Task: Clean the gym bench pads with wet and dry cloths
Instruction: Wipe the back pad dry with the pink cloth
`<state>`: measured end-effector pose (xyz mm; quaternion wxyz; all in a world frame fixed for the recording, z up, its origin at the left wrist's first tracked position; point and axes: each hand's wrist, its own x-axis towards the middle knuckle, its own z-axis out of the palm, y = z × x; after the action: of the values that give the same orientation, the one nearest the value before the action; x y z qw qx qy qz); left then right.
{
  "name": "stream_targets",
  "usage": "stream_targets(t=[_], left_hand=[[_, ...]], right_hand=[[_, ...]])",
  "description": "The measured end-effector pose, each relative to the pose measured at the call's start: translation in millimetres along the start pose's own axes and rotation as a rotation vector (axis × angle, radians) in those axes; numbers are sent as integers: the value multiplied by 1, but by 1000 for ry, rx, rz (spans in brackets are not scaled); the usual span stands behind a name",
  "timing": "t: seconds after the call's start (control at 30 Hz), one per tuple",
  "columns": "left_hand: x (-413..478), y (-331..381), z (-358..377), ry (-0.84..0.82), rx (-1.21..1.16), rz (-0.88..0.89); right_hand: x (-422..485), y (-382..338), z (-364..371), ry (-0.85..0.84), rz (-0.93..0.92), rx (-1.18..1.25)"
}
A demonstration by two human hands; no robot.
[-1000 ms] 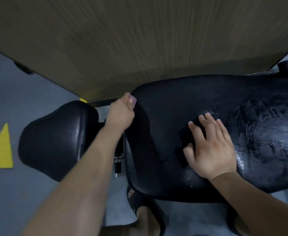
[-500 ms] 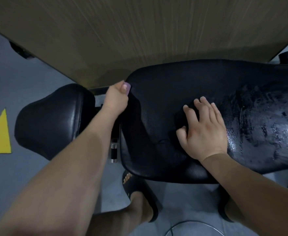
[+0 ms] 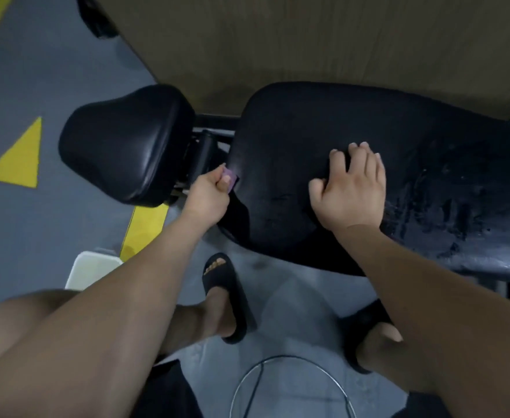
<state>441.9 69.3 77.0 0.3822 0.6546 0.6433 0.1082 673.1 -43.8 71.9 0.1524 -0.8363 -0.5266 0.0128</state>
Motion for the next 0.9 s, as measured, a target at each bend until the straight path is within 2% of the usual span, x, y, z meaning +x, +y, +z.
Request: stream_targets(t=[0.17, 0.23, 0.33, 0.43, 0.53, 0.67, 0.73, 0.9], left_hand=[[-54, -18, 7, 95, -21, -100], [-82, -19, 17, 162, -36, -79], [-126, -6, 48, 307, -45, -168], [-161, 23, 92, 359, -277, -283], [-155, 28, 106, 377, -545, -427], [-133, 9, 95, 514, -731, -491], [-135, 14, 101, 561, -798, -468], [-177, 63, 159, 450, -929, -478]], right_hand=[[-4, -2, -7, -61, -19, 1], [-7, -1, -8, -91, -36, 11], [-21, 3, -9, -152, -57, -1], [-44, 15, -11, -169, -131, -24], [-56, 35, -16, -185, -233, -59], [-62, 53, -21, -206, -307, -102], [-65, 55, -19, -184, -318, -89], [-66, 57, -18, -126, -317, -51]])
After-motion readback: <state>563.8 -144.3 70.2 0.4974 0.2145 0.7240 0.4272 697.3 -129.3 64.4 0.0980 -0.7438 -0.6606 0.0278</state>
